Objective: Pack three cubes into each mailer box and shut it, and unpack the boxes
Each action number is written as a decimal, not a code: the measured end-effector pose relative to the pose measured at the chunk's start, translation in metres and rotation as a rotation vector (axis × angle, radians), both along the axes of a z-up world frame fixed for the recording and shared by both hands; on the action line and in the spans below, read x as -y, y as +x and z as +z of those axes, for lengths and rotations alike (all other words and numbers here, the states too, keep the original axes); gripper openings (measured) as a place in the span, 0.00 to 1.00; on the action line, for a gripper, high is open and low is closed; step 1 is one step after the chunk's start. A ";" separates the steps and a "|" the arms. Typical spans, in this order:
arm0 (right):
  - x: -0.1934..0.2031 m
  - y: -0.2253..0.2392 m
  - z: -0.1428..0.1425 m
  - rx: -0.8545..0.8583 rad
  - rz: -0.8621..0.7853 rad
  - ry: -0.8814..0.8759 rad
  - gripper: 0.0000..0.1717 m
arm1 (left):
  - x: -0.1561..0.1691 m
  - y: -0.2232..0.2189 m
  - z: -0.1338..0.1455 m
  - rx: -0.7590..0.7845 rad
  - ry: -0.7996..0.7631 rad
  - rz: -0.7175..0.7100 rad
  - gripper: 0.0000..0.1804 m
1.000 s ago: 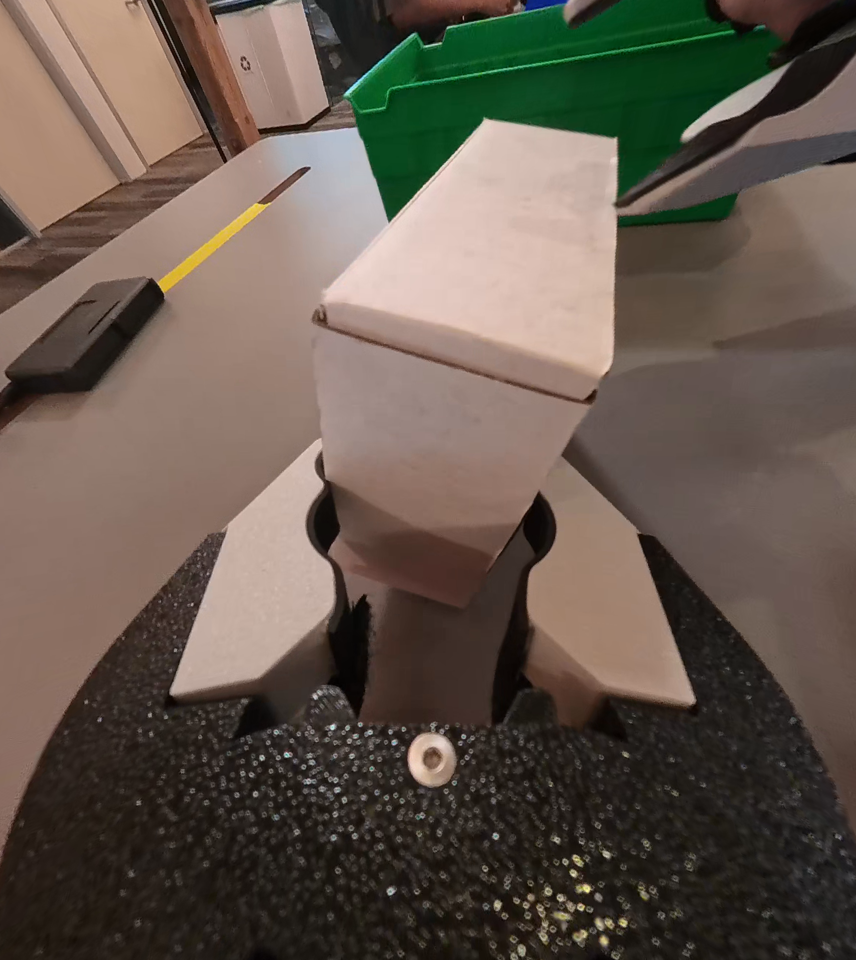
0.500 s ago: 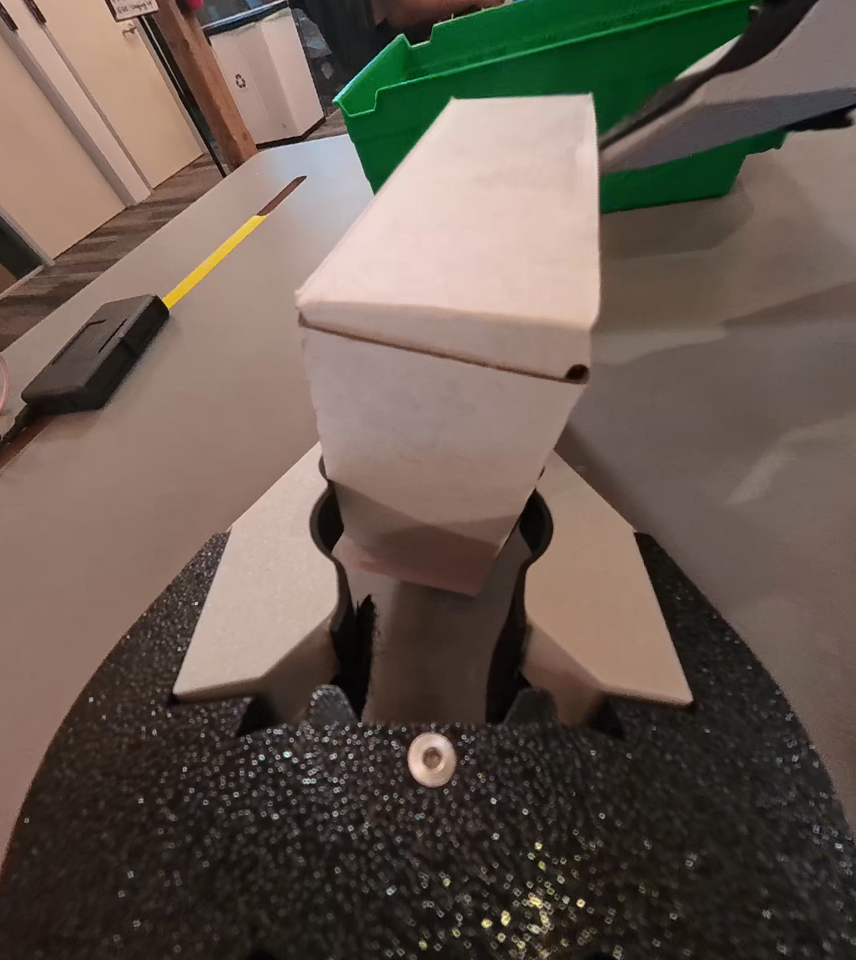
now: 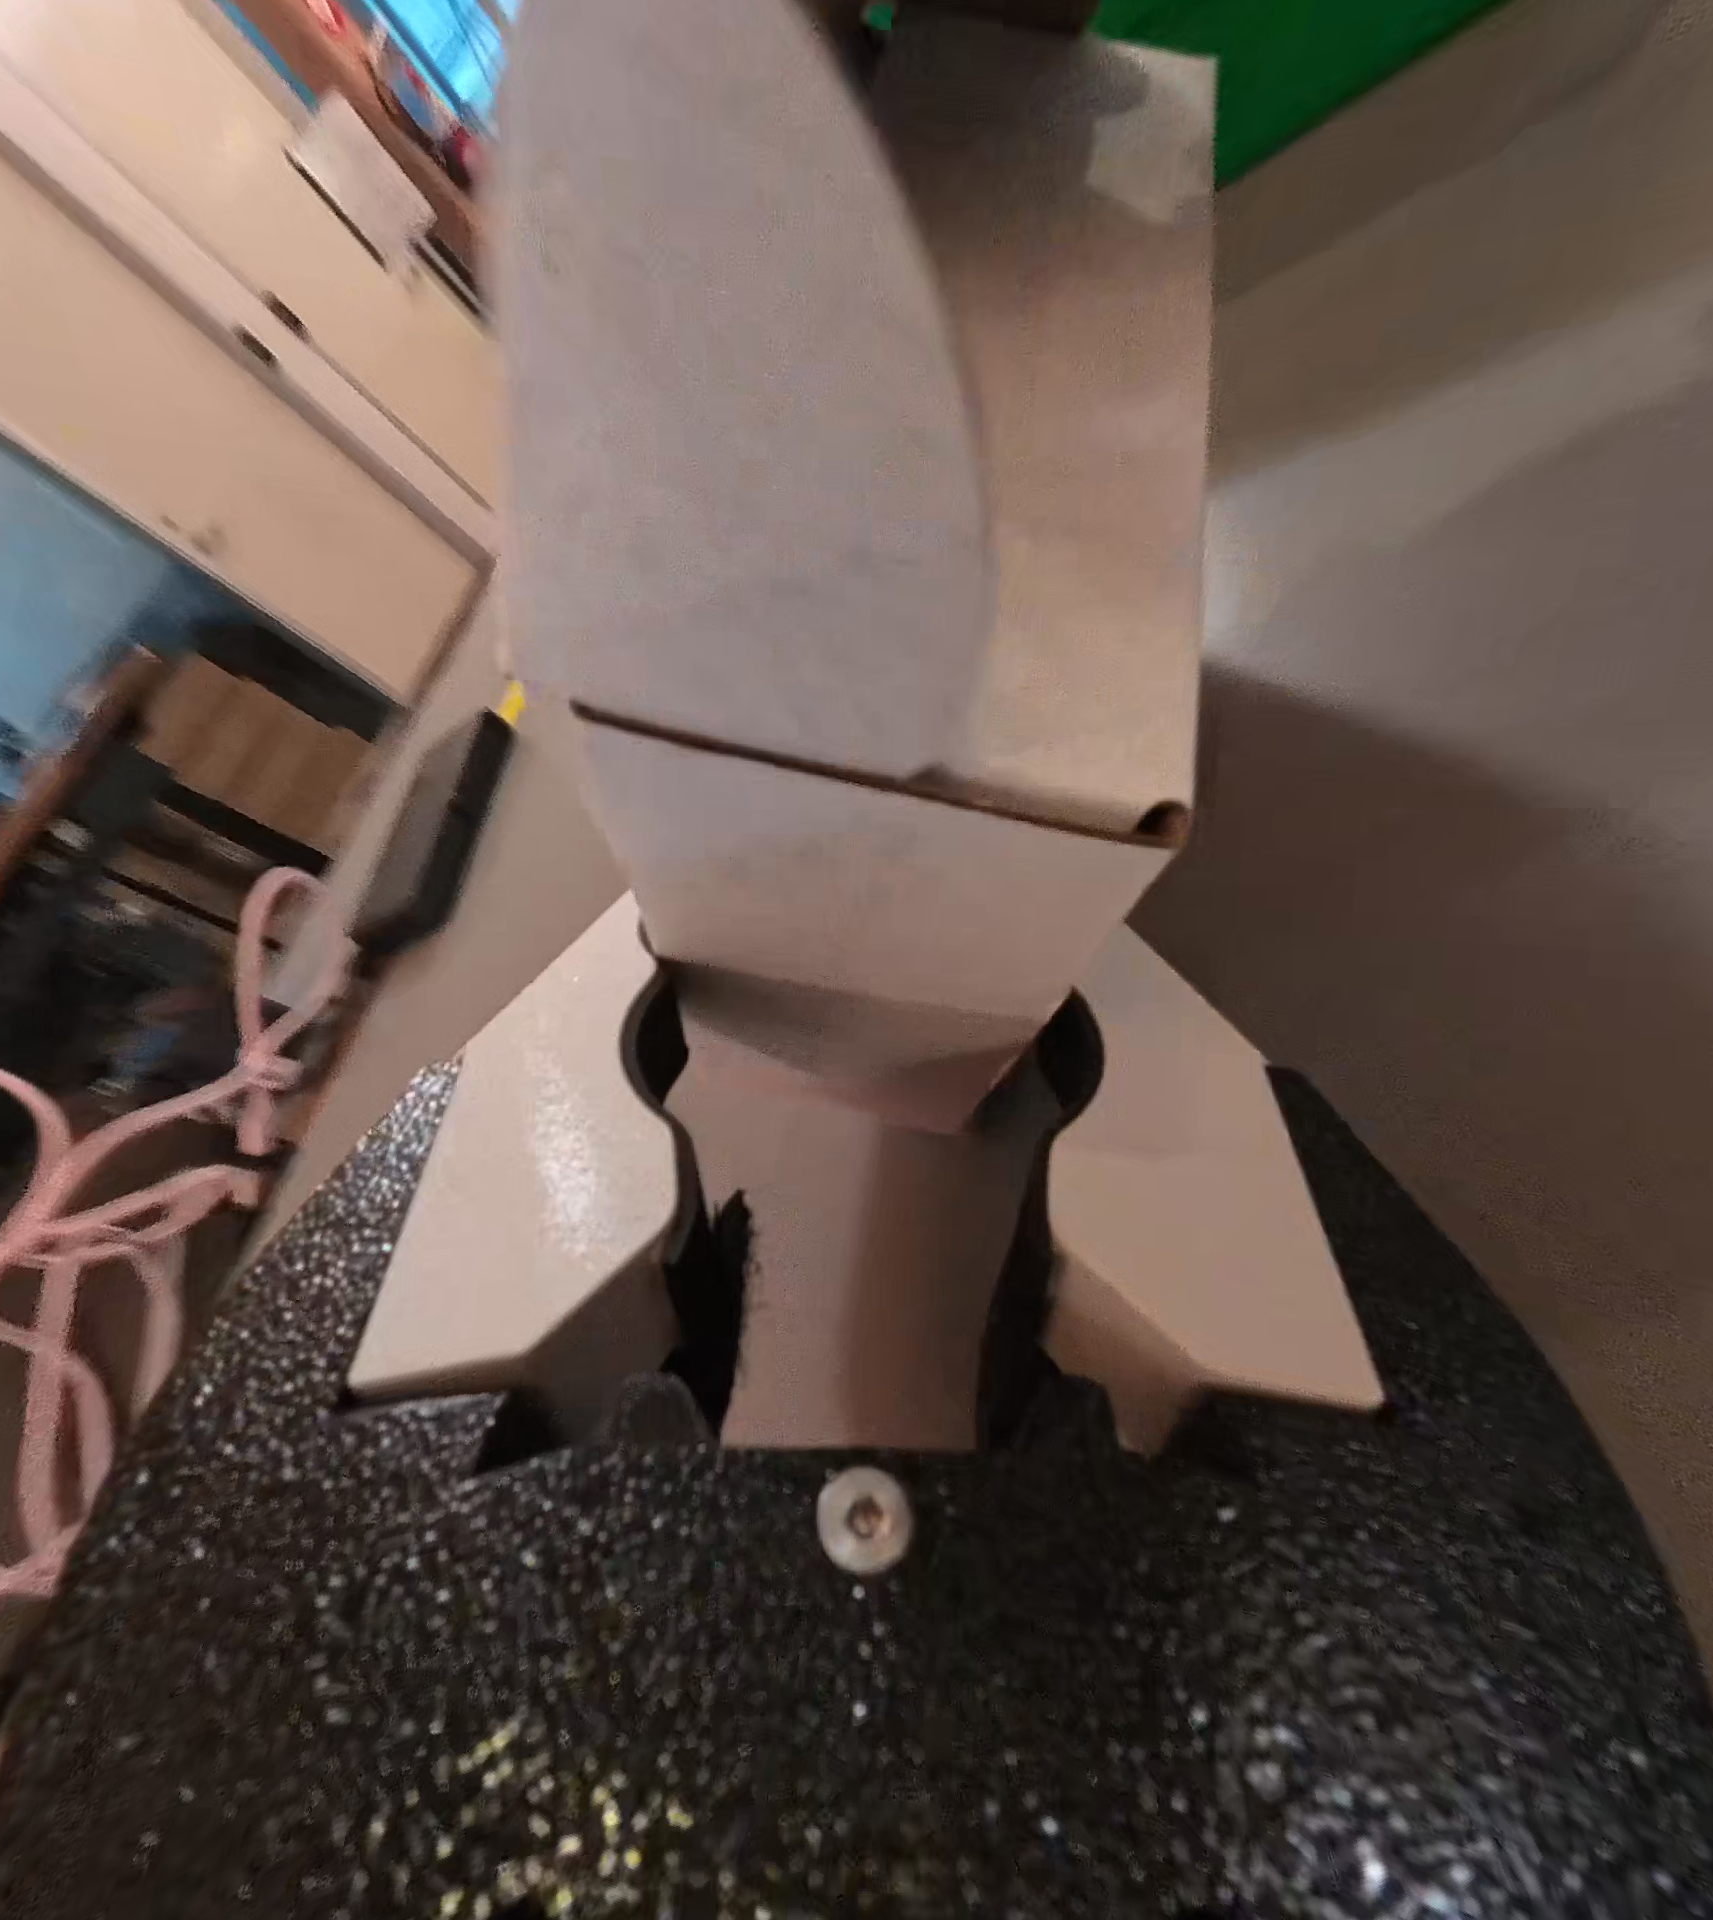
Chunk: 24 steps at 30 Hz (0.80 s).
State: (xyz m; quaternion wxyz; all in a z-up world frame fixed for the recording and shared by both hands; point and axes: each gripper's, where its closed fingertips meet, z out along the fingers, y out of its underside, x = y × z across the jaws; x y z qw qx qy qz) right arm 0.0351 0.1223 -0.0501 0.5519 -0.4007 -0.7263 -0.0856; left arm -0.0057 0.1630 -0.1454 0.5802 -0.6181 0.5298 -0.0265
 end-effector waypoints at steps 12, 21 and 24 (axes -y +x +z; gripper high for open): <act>0.010 0.009 -0.016 0.212 0.022 -0.493 0.00 | -0.010 -0.020 -0.001 -0.480 0.523 0.037 0.37; -0.014 0.009 -0.002 0.099 -0.145 -0.378 0.00 | 0.023 -0.043 0.039 -0.277 0.417 0.173 0.68; -0.018 0.009 0.005 0.049 -0.177 -0.378 0.00 | 0.053 -0.037 0.070 -0.123 0.518 0.128 0.52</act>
